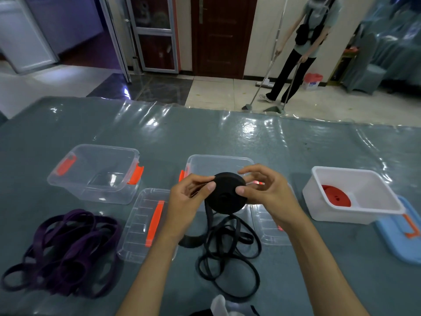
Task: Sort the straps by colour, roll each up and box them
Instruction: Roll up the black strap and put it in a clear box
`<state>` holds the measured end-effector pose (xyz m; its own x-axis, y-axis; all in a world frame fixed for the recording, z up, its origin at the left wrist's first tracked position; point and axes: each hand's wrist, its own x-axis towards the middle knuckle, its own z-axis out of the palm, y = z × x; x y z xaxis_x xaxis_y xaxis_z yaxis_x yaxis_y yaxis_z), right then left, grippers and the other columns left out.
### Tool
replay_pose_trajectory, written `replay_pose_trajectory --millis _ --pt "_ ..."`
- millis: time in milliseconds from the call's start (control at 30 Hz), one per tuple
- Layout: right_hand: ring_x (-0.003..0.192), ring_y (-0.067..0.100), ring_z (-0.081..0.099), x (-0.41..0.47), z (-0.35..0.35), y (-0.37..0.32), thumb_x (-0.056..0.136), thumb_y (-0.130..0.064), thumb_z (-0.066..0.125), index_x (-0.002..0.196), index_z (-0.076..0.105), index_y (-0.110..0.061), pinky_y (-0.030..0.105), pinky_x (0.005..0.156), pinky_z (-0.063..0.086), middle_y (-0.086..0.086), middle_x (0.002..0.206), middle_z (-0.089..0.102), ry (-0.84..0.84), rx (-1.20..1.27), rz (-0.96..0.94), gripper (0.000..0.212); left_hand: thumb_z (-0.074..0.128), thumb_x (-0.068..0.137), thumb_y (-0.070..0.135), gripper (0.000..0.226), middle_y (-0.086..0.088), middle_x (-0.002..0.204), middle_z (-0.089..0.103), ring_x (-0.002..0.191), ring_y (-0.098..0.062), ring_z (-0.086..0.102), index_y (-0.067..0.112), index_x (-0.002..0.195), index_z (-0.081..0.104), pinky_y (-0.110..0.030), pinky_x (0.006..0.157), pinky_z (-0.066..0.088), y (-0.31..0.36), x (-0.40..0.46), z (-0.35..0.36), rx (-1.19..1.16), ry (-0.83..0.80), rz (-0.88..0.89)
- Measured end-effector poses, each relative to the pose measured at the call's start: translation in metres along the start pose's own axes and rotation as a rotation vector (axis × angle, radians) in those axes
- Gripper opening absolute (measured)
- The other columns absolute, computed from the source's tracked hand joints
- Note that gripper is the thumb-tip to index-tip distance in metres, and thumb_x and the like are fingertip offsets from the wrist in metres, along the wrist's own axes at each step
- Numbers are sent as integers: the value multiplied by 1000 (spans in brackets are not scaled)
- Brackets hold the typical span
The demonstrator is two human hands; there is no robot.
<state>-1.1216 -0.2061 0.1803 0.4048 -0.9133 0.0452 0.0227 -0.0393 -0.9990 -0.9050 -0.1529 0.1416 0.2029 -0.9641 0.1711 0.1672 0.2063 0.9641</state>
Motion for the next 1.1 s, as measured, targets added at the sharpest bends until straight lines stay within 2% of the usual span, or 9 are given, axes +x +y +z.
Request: replay_pose_trajectory --millis 133,267,367,533,600,700,833,1000,1100 --pt "89 19 76 -8 5 3 85 -16 84 117 76 -26 34 76 63 2 102 75 28 21 -37 35 77 92 20 29 0 124 77 120 -17 71 28 120 80 -22 100 54 6 -5 -8 51 -91 15" --pt "95 27 76 -16 2 4 75 -22 91 97 70 -19 37 85 62 8 107 77 -32 -36 5 31 82 89 18 22 2 113 80 108 -16 75 30 107 80 -26 98 58 12 -16 -4 113 -61 26" --pt "88 26 77 -23 -9 2 76 -19 91 107 72 -22 33 78 62 3 99 77 -27 -30 -8 36 85 86 15 17 0 105 80 102 -18 77 24 100 80 -27 94 59 7 -26 13 137 9 17" --pt "90 25 74 -45 -20 17 81 -13 84 115 76 -23 34 79 60 7 108 76 55 75 -29 36 81 91 15 30 4 121 79 116 -15 74 18 121 79 -22 98 56 2 -38 25 104 -84 -41" --pt "94 27 76 -54 -23 23 80 -17 86 105 73 -19 36 77 62 10 110 77 36 109 20 29 84 88 15 27 4 116 80 109 -15 76 25 113 82 -19 92 57 3 -41 28 99 -80 -47" --pt "88 31 77 -64 -35 20 73 -28 93 96 59 -15 37 68 62 14 101 77 13 60 110 43 88 84 15 23 4 105 81 98 -13 78 31 98 79 -17 85 58 0 -48 48 160 -75 -42" --pt "90 31 77 -80 -60 14 74 -34 90 114 70 -25 37 66 62 12 104 79 84 50 110 46 83 89 15 18 -2 110 80 103 -22 78 27 102 80 -26 86 61 -8 -62 78 64 -114 -97" --pt "98 22 76 -99 -67 25 69 -31 90 92 72 -25 39 70 63 6 110 79 270 241 80 30 78 92 2 29 -6 118 80 112 -23 76 16 117 80 -32 96 61 -13 -73 90 22 -104 -205" --pt "102 29 75 -108 -72 31 67 -29 91 85 70 -27 40 75 63 11 110 79 307 279 71 27 79 90 -1 29 -6 116 80 112 -24 76 11 116 78 -30 94 61 -13 -82 104 44 -64 -234"
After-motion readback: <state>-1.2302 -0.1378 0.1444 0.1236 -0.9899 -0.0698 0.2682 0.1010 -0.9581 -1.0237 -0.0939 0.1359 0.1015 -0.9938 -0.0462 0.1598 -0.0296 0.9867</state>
